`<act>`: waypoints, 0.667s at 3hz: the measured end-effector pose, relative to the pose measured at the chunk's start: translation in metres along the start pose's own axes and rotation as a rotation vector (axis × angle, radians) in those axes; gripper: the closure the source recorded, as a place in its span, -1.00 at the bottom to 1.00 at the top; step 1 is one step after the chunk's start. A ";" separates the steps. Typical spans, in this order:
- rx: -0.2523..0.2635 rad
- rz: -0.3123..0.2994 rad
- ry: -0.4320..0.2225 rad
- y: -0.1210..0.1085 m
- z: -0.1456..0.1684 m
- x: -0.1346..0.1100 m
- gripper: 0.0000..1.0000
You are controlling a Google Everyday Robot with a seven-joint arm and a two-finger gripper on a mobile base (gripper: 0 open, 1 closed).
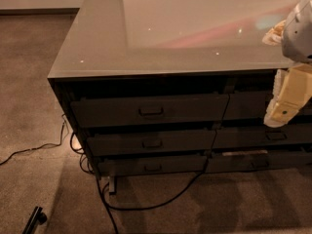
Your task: Open top drawer
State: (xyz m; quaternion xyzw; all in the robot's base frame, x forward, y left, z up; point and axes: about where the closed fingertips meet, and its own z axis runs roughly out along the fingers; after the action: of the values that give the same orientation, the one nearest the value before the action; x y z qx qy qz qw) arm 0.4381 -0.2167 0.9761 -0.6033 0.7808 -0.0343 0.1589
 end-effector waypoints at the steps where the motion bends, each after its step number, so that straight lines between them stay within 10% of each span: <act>1: 0.000 0.000 0.000 0.000 0.000 0.000 -1.00; 2: -0.003 -0.028 -0.057 -0.001 0.005 -0.006 -1.00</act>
Offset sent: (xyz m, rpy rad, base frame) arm 0.0097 0.0204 -0.0162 0.1614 -0.0369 0.1479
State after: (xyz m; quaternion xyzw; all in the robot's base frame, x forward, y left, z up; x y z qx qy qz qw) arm 0.4416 -0.2103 0.9724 -0.6154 0.7673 -0.0181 0.1794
